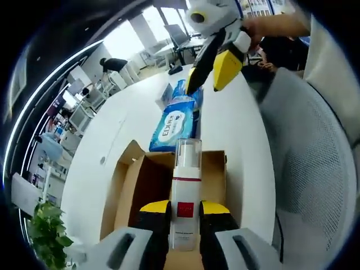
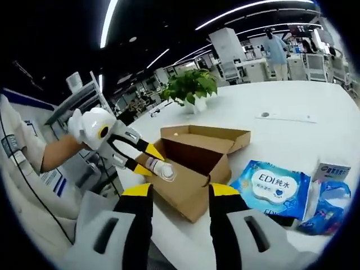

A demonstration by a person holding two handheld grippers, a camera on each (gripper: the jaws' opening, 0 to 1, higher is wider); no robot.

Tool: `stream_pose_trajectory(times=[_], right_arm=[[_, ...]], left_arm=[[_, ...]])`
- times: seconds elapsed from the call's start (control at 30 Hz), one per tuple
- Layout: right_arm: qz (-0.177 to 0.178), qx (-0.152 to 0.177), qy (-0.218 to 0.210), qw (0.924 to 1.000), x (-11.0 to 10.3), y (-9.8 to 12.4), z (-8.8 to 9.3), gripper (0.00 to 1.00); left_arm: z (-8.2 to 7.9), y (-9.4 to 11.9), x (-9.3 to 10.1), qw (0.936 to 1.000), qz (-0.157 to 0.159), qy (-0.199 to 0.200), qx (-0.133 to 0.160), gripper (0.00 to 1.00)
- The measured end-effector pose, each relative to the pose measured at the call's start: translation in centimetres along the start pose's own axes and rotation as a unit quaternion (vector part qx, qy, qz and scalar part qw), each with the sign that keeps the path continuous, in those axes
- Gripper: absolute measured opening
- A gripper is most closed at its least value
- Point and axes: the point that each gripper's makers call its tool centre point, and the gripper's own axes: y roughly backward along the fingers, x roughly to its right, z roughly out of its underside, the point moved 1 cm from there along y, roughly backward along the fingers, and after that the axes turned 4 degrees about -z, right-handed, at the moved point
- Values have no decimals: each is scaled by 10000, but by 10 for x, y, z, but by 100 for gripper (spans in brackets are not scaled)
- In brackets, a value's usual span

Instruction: Operate the shoe box by opening the lid, removing the specified soft item, and placing it in the target area until the item is outside and the box remains undamaged.

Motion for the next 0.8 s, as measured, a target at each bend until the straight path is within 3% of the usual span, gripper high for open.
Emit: stream_pose_trajectory(times=[0.47, 0.8], right_arm=[[-95, -54, -91, 9999, -2, -8, -1, 35], [-155, -60, -286, 9995, -2, -11, 1, 26]], left_arm=[[-34, -7, 7, 9987, -180, -31, 474, 18], [-51, -13, 14, 9969, -219, -157, 746, 18]])
